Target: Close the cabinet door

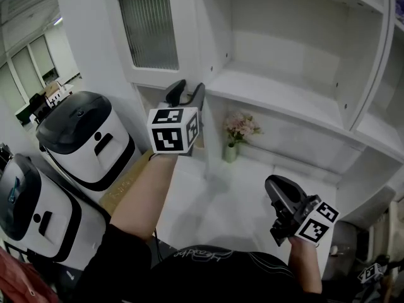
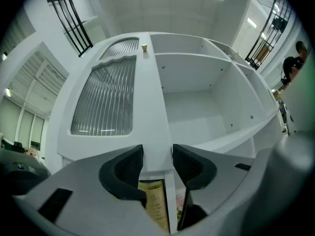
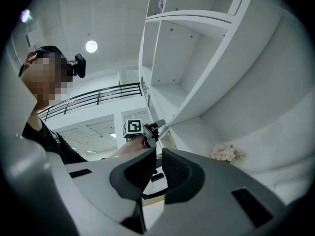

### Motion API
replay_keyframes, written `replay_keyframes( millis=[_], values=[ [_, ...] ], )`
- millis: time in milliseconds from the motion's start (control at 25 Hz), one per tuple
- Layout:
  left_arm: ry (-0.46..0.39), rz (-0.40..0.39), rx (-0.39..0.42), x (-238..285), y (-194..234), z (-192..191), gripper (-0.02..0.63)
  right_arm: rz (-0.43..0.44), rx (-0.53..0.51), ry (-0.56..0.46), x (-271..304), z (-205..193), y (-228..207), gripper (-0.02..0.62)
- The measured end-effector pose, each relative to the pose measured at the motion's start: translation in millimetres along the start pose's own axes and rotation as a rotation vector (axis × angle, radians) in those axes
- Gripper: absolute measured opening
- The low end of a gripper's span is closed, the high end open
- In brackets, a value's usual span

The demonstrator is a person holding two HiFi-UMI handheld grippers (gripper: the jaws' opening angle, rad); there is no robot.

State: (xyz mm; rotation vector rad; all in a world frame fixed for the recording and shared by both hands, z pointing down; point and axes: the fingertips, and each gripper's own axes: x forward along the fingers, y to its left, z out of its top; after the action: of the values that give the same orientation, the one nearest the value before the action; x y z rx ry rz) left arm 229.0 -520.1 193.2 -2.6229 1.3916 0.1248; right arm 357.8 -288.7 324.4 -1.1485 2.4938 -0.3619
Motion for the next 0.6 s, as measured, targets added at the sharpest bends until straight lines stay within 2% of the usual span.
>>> replay_keyframes(
  millis=[160,240,280,360,480,600],
  values=[
    [-0.020,-0.060,-0.104,-2.8,3.3,2.5,0.195,-0.003,-0.008,0.000,-1.1,-0.6,5.8,0.061],
    [-0.009,-0.087,-0.125,-6.7,3.5,1.7,0.185,-0.004,-0.013,0.000,-1.6,-1.8,11.5,0.061],
    [0.002,-0.098,-0.126,-10.0,2.8,-0.4,0.165,-0.004,-0.016,0.000,-1.8,-2.5,15.0,0.061],
    [0.031,-0.116,-0.126,-20.3,0.6,-7.9,0.071,-0.006,-0.024,-0.002,-2.3,-2.8,22.9,0.061],
    [0.062,-0.170,-0.149,-46.1,-7.3,-20.3,0.069,-0.012,-0.037,0.000,-1.1,-4.6,37.1,0.061],
    [0.087,-0.274,-0.198,-84.2,-22.4,-27.7,0.069,-0.002,-0.037,0.006,8.2,-9.6,57.1,0.061]
  ],
)
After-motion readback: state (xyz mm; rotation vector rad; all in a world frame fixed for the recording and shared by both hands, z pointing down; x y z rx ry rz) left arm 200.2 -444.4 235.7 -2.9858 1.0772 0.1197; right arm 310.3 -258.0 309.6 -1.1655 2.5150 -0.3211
